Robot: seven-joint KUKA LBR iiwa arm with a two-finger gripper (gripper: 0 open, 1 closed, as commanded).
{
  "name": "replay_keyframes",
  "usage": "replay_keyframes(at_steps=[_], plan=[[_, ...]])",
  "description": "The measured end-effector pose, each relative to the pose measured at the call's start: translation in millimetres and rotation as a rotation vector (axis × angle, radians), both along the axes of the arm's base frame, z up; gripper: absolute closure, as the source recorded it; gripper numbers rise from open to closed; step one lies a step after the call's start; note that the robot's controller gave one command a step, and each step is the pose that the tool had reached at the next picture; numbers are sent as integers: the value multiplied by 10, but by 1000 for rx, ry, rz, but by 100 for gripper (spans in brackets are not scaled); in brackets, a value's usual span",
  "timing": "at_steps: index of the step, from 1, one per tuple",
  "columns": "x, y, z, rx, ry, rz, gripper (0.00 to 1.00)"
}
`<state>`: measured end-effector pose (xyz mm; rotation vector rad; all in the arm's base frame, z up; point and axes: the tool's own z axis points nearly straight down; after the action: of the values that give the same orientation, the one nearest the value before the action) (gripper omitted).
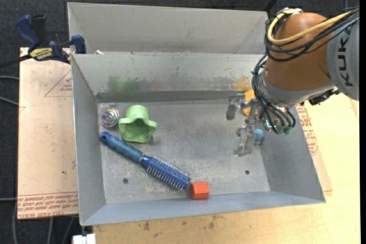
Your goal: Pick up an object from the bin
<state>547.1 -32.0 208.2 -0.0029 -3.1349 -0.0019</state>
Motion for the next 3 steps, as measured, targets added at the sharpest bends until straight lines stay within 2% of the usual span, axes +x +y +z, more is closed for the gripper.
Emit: replay_keyframes(at_steps=[1, 2, 3], plan=[[-101, -1006, -855, -3, -1, -48, 0], [607, -1133, -1323, 12, -2, -179, 0], [527, -1126, -1380, 0, -9, 135, 0]])
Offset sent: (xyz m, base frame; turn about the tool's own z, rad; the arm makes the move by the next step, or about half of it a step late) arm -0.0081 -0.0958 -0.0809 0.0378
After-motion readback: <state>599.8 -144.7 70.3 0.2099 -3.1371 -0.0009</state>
